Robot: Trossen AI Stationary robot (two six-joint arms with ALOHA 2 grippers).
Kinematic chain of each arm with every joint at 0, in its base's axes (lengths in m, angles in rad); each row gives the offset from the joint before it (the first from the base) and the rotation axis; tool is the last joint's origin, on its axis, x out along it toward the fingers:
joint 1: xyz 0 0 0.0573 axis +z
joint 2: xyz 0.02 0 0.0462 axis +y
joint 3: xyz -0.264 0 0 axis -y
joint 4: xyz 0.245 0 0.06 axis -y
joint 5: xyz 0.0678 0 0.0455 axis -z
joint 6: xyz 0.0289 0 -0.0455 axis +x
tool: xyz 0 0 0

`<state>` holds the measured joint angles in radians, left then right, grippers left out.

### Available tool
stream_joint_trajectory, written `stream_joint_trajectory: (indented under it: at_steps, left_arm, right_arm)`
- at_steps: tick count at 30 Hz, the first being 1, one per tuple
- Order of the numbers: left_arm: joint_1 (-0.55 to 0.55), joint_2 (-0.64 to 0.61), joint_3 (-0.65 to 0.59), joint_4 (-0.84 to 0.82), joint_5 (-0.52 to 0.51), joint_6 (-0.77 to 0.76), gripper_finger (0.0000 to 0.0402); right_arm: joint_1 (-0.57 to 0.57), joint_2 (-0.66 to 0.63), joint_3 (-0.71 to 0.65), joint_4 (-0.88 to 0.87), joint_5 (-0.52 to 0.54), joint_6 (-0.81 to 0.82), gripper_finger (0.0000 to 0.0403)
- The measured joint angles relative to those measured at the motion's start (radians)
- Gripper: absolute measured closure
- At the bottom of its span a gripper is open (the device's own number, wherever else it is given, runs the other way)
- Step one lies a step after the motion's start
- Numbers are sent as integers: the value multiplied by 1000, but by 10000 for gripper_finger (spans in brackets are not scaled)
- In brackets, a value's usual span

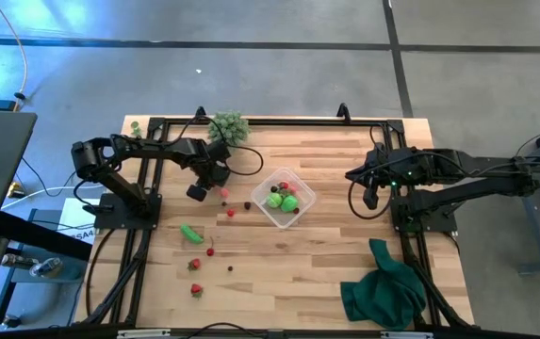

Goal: Pick and placing Produce into tupperware
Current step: Put the red cherry into the transparent bin

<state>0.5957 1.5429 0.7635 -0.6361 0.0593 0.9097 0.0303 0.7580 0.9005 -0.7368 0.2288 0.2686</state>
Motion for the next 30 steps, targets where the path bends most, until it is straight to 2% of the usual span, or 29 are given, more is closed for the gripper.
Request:
stream_joint_trajectory:
  at_steps: [8, 17, 24, 30]
  left_arm:
    - [0, 0, 19, -26, 0, -32, 298]
    - [0, -2, 166, -127, 33, -50, 294]
    - [0, -2, 330, -150, 144, -71, 294]
    - [-14, -3, 484, -77, 273, -181, 293]
  right_arm:
    - [0, 0, 0, 0, 0, 0, 378]
    - [0, 0, 0, 0, 0, 0, 378]
    - [0, 0, 0, 0, 0, 0, 378]
    - [0, 0, 0, 0, 0, 0, 378]
